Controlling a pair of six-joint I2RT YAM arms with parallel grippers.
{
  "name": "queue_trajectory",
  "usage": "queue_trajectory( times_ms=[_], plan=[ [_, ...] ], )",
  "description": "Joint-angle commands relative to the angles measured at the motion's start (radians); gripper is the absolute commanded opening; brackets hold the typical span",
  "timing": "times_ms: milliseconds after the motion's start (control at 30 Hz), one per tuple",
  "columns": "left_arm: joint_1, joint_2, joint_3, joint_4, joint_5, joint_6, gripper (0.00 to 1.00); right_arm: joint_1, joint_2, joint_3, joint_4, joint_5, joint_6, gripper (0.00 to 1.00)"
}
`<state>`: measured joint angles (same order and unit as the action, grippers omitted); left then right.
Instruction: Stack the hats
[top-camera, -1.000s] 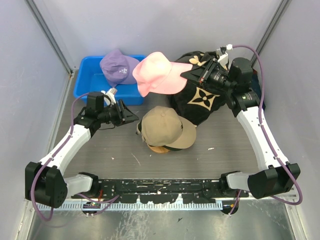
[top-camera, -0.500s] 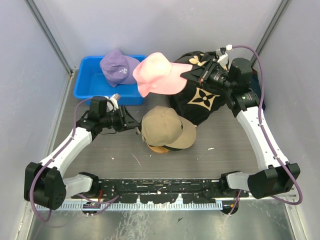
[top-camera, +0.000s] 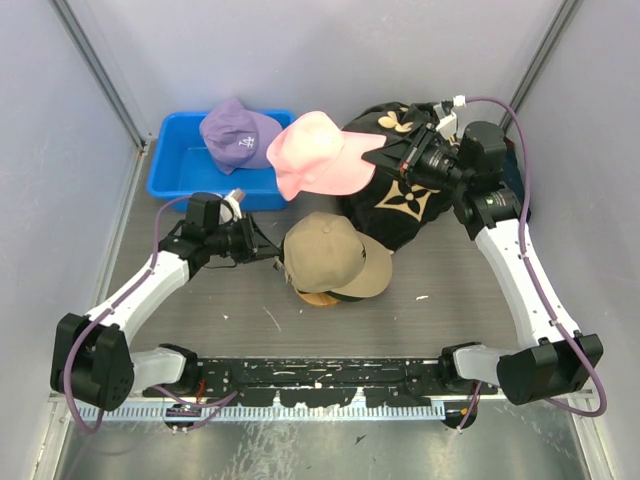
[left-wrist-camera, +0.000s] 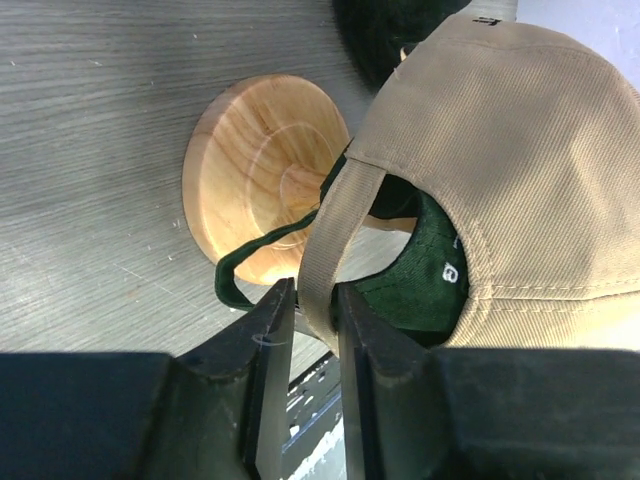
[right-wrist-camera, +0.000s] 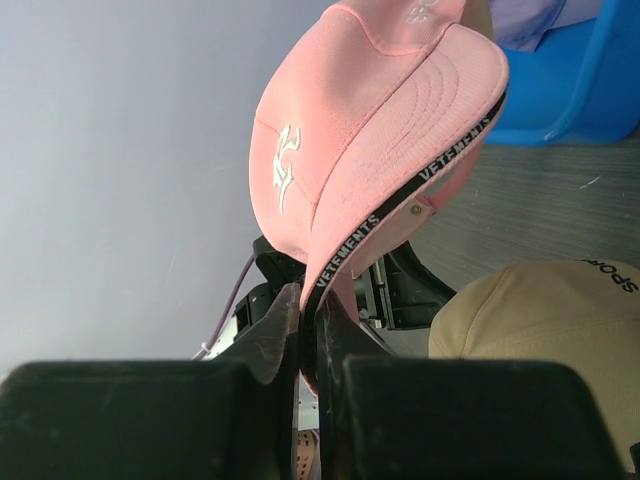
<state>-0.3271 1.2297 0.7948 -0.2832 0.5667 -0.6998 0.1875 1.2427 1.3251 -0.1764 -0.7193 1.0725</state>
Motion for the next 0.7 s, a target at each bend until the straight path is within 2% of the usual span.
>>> queue_trajectory(
  times_ms=[0, 133, 367, 667],
  plan=[
    [-0.004, 0.015, -0.025, 0.041, -0.011, -0.007, 0.27, -0.002, -0.065, -0.009, 0.037, -0.021, 0.011, 0.01],
    [-0.004, 0.02, -0.05, 0.061, -0.012, -0.016, 0.2, 0.013, -0.093, -0.061, 0.048, -0.03, 0.044, 0.01],
    [-0.004, 0.033, -0.086, 0.11, -0.009, -0.037, 0.13, 0.078, -0.124, -0.153, 0.142, -0.051, 0.167, 0.01],
    [-0.005, 0.097, -0.079, 0.135, -0.002, -0.04, 0.1, 0.109, -0.169, -0.306, 0.182, -0.107, 0.203, 0.01]
  ],
)
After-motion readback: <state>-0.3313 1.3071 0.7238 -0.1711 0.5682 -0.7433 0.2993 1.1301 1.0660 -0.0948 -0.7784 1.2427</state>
